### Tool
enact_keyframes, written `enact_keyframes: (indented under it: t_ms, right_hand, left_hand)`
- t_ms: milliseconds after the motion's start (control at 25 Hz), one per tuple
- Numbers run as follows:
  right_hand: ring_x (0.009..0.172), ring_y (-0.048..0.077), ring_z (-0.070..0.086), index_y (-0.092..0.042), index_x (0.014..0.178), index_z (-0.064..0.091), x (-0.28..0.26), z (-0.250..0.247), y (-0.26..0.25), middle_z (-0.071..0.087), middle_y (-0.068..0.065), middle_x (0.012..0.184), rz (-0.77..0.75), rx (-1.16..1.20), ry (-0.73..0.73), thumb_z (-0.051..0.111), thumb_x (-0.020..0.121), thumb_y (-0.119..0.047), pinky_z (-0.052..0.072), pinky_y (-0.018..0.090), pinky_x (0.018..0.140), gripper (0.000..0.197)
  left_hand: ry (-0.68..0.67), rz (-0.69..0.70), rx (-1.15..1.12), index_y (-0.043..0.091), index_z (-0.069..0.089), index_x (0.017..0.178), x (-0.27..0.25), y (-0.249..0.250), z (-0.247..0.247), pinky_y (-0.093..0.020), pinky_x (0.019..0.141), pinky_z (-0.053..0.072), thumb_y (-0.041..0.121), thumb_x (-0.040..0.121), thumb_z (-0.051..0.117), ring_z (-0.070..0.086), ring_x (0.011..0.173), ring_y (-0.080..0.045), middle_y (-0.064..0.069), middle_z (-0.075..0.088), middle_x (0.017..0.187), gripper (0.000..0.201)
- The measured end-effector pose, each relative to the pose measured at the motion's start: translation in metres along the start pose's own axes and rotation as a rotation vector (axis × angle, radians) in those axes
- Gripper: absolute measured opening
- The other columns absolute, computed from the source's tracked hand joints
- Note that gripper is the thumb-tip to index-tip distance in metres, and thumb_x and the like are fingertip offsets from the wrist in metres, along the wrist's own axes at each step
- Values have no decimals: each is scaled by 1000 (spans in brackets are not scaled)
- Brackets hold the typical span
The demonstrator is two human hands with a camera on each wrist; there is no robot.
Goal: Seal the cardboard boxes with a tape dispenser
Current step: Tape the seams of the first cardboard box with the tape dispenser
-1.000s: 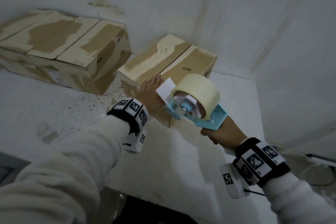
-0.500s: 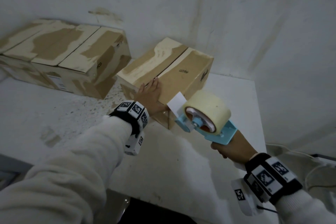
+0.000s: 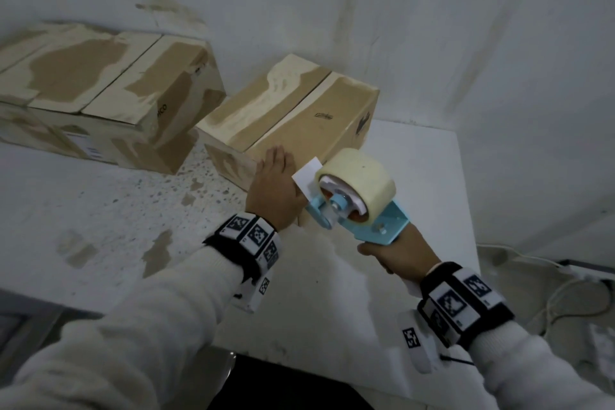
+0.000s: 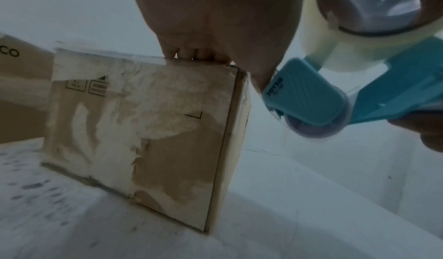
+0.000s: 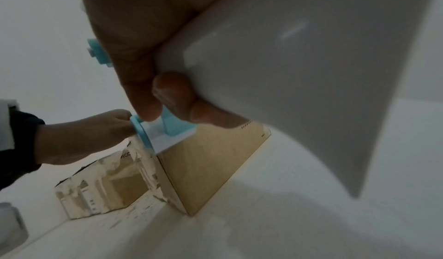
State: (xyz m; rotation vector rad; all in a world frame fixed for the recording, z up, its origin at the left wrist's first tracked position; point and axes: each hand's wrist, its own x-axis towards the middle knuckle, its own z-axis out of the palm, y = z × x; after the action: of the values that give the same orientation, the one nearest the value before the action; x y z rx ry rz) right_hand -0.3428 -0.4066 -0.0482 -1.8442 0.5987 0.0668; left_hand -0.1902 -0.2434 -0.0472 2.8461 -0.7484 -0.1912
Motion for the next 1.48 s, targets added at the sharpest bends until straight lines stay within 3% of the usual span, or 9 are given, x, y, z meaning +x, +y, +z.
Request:
enact_keyframes:
  t_ms: [120,440,600,880,1080,1200,1320,1480]
  right_hand:
    - [43,17,45,-14,67,55,8,9,4,53,0,53,36,-35,-10,69,69,-2,37,26,43,19]
    - [39,22,40,-12,57,49,19,25,13,46,6,45,89,2,-57,63,71,2,35,27,44,24]
    - [37,21,40,-11,58,48,18,28,12,46,4,43,110,41,-54,62,71,3,35,26,43,24]
    - [35,20,37,-11,57,46,-1,32,22,44,7,43,155,156,-20,62,70,5,32,25,41,26]
    - [34,20,35,-13,50,44,11,19,6,42,4,38,81,285,99,62,68,7,29,26,43,32]
    - [38,22,35,-17,43,47,18,19,-18,42,3,38,8,343,115,62,60,1,29,26,42,28]
    - [36,21,34,-16,46,47,23,29,-44,40,5,39,-56,369,107,60,66,7,28,24,40,33]
    - [33,21,34,1,56,50,31,36,-74,40,8,39,-148,328,123,59,68,7,29,22,38,16]
  left_hand:
    - [27,8,-21,0,9,148,0,-3,2,-40,118,7,31,98,35,3,147,-29,-18,5,158,64]
    - [83,38,-60,-5,22,145,-1,-9,3,-41,116,12,22,94,33,13,146,-31,-22,17,155,59]
    - [62,30,-43,-3,22,145,-1,-8,-1,-39,116,12,19,93,43,13,146,-29,-20,17,155,60]
    - [48,33,43,-2,17,146,-1,-8,-2,-38,117,11,39,92,47,11,146,-29,-19,14,156,75]
    - [105,108,66,-3,29,141,-3,-16,-5,-39,113,22,40,90,50,23,141,-30,-20,29,150,70]
    - [35,170,62,3,31,141,-5,-33,-21,-38,112,26,35,86,59,24,139,-28,-17,30,149,69]
    - [-30,226,111,16,27,146,-7,-63,-36,-39,111,26,34,81,67,26,136,-30,-14,27,150,78]
    - [-172,274,238,29,27,145,-7,-113,-58,-41,107,33,36,71,71,30,130,-29,-8,30,144,86]
